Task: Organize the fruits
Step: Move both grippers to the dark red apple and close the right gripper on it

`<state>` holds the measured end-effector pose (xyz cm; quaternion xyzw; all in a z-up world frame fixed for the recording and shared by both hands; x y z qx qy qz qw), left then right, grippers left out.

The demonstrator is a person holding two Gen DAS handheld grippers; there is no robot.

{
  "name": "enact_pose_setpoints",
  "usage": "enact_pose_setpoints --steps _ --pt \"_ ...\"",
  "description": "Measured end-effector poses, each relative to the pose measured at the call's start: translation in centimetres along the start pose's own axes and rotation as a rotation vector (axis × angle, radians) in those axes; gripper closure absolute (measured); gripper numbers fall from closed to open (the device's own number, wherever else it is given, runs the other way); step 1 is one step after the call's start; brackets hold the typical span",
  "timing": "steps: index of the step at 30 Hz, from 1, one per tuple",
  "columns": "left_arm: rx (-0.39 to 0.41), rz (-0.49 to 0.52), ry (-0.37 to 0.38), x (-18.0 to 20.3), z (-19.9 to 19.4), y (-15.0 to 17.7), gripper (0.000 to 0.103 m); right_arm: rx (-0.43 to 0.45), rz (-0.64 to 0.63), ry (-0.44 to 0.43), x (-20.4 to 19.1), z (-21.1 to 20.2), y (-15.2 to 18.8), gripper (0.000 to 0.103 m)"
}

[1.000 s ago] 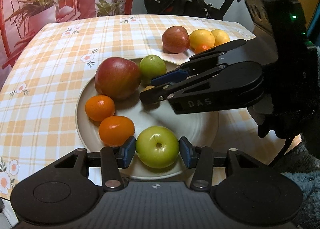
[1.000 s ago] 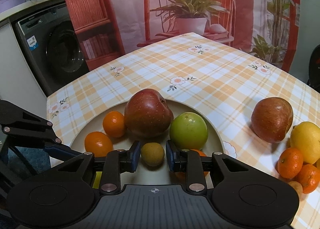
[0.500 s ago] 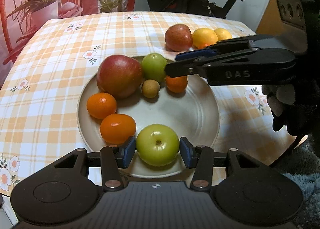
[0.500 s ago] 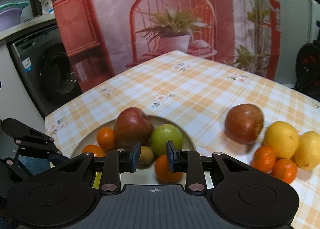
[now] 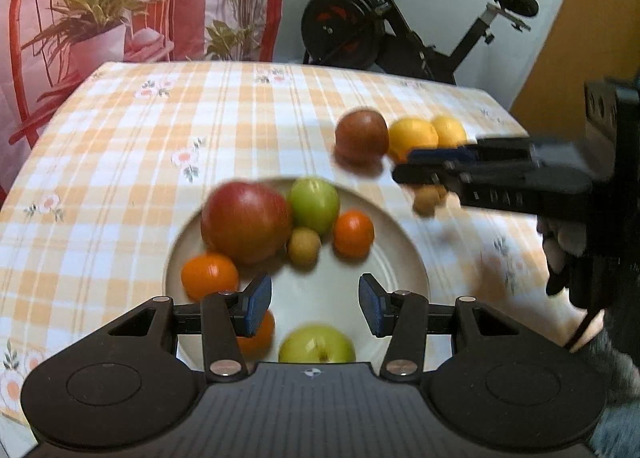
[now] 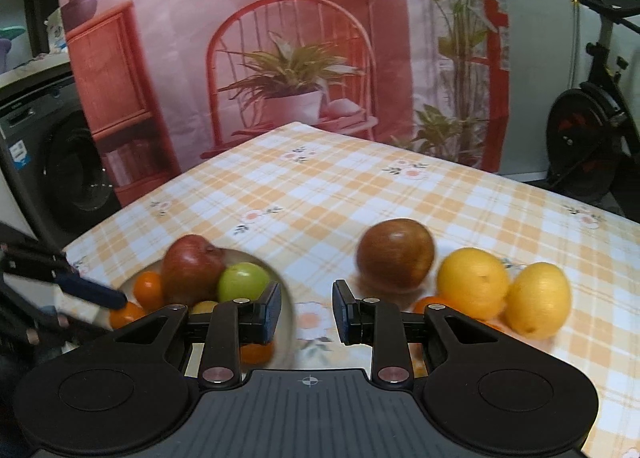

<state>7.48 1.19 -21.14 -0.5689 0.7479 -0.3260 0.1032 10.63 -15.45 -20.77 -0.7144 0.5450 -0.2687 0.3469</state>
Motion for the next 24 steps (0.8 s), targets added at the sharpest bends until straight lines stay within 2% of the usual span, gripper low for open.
enact_pose_setpoints --steps 10,16,24 --pt "0.084 0.029 0.027 2.7 2.2 -7.2 0.052 -0.021 -0.009 0.053 2.8 0.6 -0.2 0.077" --pt "0.055 0.041 0.055 5.9 6.5 -10.8 0.052 -0.04 -0.008 0.08 4.0 1.3 -0.5 0.077" --pt "-0.03 0.08 0.04 7.9 12.7 -12.2 0.052 -0.052 0.007 0.091 5.1 1.3 -0.3 0.077"
Point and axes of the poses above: each gripper's, at about its wrist camera, not at the fingertips, and z roughly the way its jaws point, x to its right, y to its underside, the point moved 5 cm from there along z, roughly the way its jaws point, and after that the axes turned 8 degrees about -z, right-handed, at the moved point
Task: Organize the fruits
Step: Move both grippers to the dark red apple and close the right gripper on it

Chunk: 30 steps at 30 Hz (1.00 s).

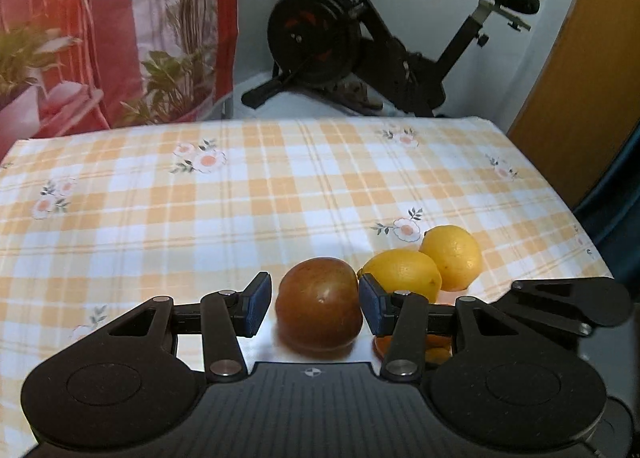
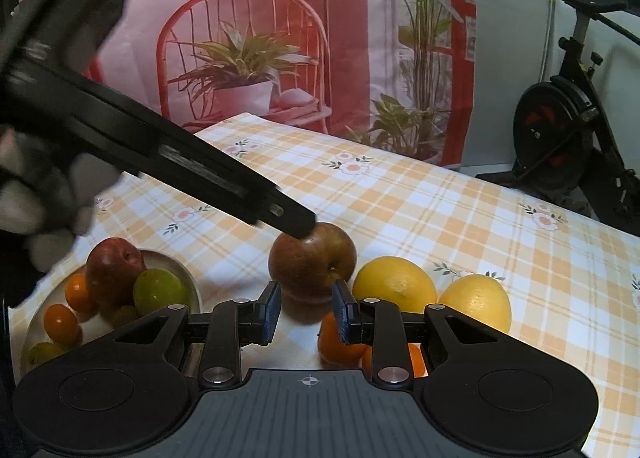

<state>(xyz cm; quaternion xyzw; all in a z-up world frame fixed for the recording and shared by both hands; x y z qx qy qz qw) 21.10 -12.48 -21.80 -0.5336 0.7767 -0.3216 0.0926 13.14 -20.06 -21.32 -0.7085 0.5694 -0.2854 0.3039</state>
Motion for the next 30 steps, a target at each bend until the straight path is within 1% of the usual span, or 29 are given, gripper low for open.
enact_pose_setpoints --steps 4,7,8,11,16,23,26,29,30 --pt "-0.019 -0.01 0.013 0.1 1.0 -0.2 0.052 -0.005 0.001 -0.004 0.1 0.1 0.1 0.077" --pt "-0.024 -0.01 0.0 -0.2 1.4 -0.2 0.052 -0.012 -0.002 -0.008 0.0 0.3 0.1 0.077" --pt "-0.025 -0.016 -0.006 -0.5 1.5 -0.3 0.051 -0.013 -0.002 -0.008 0.0 0.4 0.1 0.077" --pt "-0.02 -0.056 0.009 -1.6 1.2 -0.4 0.05 -0.015 -0.006 -0.012 0.0 0.6 0.0 0.076" --pt "0.003 -0.108 -0.001 -3.8 0.6 -0.7 0.05 -0.023 -0.012 -0.001 -0.1 1.5 -0.4 0.069" --pt "0.021 -0.194 -0.021 -7.4 0.2 -0.8 0.05 -0.041 -0.005 0.0 -0.1 3.7 -1.6 0.064" --pt "0.025 -0.203 -0.025 -8.2 0.2 -0.7 0.05 -0.054 -0.023 -0.009 -0.6 4.9 -2.3 0.058" --pt "0.025 -0.217 -0.019 -8.6 0.3 -0.8 0.05 -0.07 -0.052 -0.01 -1.1 6.2 -2.7 0.057" --pt "0.027 -0.221 -0.018 -8.7 0.3 -0.8 0.05 -0.077 -0.053 -0.014 -1.2 6.7 -2.9 0.054"
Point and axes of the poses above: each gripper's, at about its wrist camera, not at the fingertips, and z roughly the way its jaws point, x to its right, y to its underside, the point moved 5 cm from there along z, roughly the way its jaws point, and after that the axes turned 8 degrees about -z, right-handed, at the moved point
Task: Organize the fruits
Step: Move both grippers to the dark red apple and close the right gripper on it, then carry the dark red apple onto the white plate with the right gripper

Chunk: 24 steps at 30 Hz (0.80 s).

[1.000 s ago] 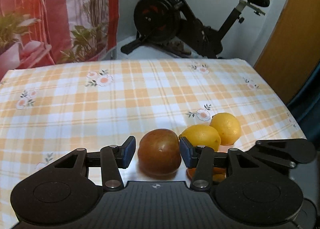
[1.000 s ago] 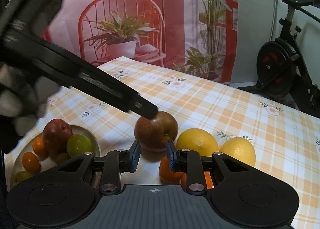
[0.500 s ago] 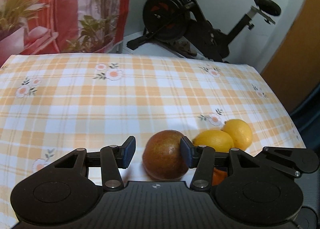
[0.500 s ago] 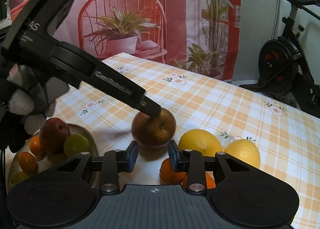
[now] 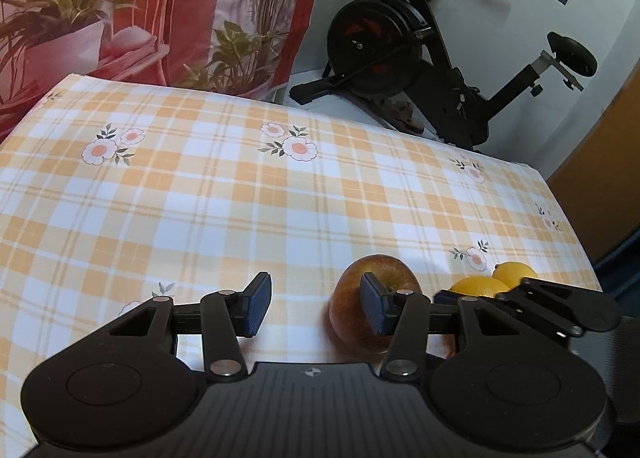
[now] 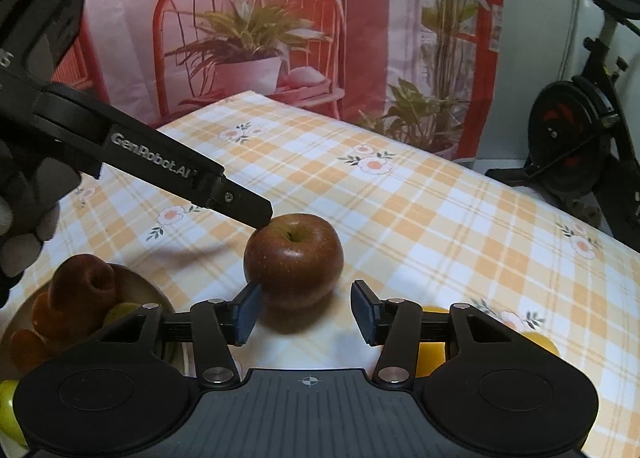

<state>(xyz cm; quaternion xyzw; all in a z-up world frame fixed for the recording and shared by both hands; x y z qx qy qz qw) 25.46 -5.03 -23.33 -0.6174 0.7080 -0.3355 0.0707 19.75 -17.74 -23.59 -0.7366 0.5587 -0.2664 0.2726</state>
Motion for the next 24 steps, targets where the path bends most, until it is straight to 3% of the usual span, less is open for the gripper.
enact_pose_setpoints --steps 7,11,17,24 --pt "0.002 -0.038 0.02 -0.7 0.4 -0.1 0.052 -0.001 -0.019 -0.027 -0.4 1.6 -0.7 0.042" --pt "-0.008 -0.05 0.03 -0.9 0.5 -0.1 0.052 -0.015 -0.016 -0.036 -0.5 2.4 -0.8 0.04" --pt "-0.011 -0.12 0.123 -0.9 0.0 -0.4 0.052 -0.011 0.0 -0.046 -0.4 3.0 -0.6 0.04" --pt "-0.044 -0.108 0.182 0.7 1.0 0.1 0.052 -0.005 0.004 -0.045 -0.3 3.1 -0.6 0.04"
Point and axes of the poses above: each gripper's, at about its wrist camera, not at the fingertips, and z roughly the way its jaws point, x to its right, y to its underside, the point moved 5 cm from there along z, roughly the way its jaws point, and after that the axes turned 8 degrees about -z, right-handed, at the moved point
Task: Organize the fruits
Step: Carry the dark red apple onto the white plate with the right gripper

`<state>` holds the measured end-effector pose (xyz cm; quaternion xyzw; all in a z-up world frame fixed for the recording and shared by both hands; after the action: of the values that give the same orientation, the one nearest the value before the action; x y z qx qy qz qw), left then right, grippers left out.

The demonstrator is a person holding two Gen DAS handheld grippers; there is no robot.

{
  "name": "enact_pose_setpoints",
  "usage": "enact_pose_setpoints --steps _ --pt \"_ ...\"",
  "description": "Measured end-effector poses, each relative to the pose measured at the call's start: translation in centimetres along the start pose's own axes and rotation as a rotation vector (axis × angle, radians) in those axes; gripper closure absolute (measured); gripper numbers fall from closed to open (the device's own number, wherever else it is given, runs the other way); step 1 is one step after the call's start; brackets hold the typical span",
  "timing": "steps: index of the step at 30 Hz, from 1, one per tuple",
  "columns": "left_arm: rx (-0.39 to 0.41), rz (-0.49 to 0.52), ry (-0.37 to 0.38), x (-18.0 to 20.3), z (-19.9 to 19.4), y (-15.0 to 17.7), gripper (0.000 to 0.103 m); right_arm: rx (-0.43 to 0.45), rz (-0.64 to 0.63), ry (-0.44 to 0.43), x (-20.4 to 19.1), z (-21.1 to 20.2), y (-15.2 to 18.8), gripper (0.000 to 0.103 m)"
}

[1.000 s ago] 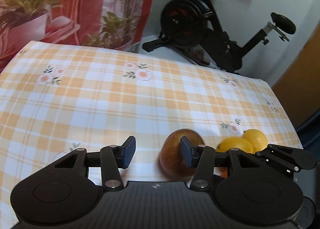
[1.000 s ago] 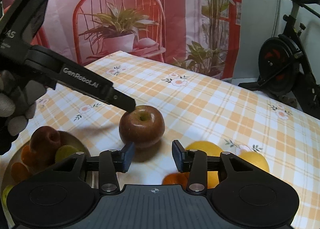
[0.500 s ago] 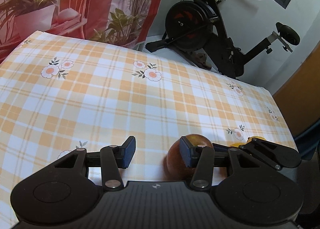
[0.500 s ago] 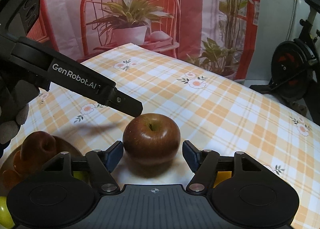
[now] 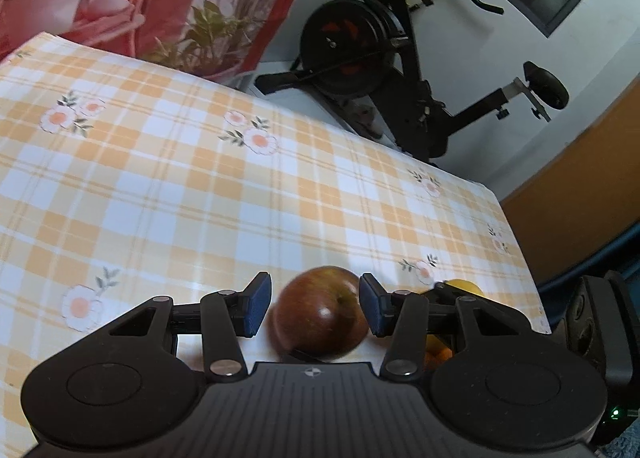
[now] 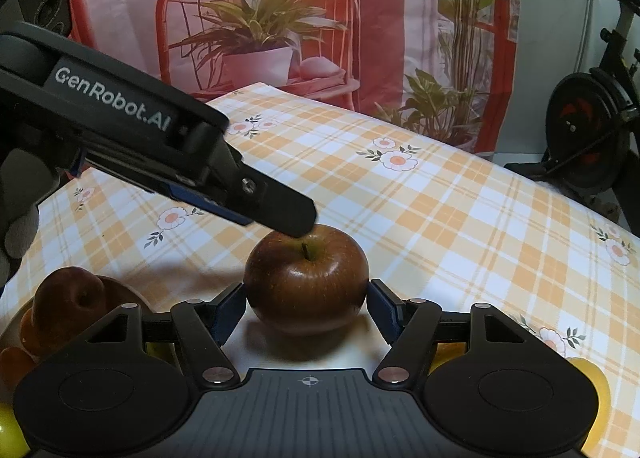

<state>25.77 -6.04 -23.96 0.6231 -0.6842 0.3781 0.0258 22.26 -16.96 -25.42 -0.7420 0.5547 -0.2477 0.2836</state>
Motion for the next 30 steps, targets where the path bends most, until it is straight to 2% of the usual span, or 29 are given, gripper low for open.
enact_pose_setpoints --steps 8,18,30 --pt "-0.025 -0.008 0.008 -0.3 1.0 0.6 0.057 0.012 -0.005 0.002 -0.1 -0.1 0.1 0.041" --pt "-0.027 -0.004 0.04 0.1 0.0 0.8 0.056 0.042 0.012 0.014 -0.3 -1.5 0.4 0.041" --pt "-0.02 0.046 0.069 1.9 -3.8 2.3 0.056 0.093 0.007 0.016 -2.1 -5.9 0.3 0.041"
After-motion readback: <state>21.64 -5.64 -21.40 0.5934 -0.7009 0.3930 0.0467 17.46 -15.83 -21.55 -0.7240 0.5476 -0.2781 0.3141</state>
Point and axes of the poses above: each gripper's, at about its wrist camera, not at the fingertips, and z roughly the way its jaws point, x to its right, y to its underside, the point moved 5 cm from there along z, roughly the way its jaws point, and after that the axes turned 8 degrees about -z, right-handed, at the moved point
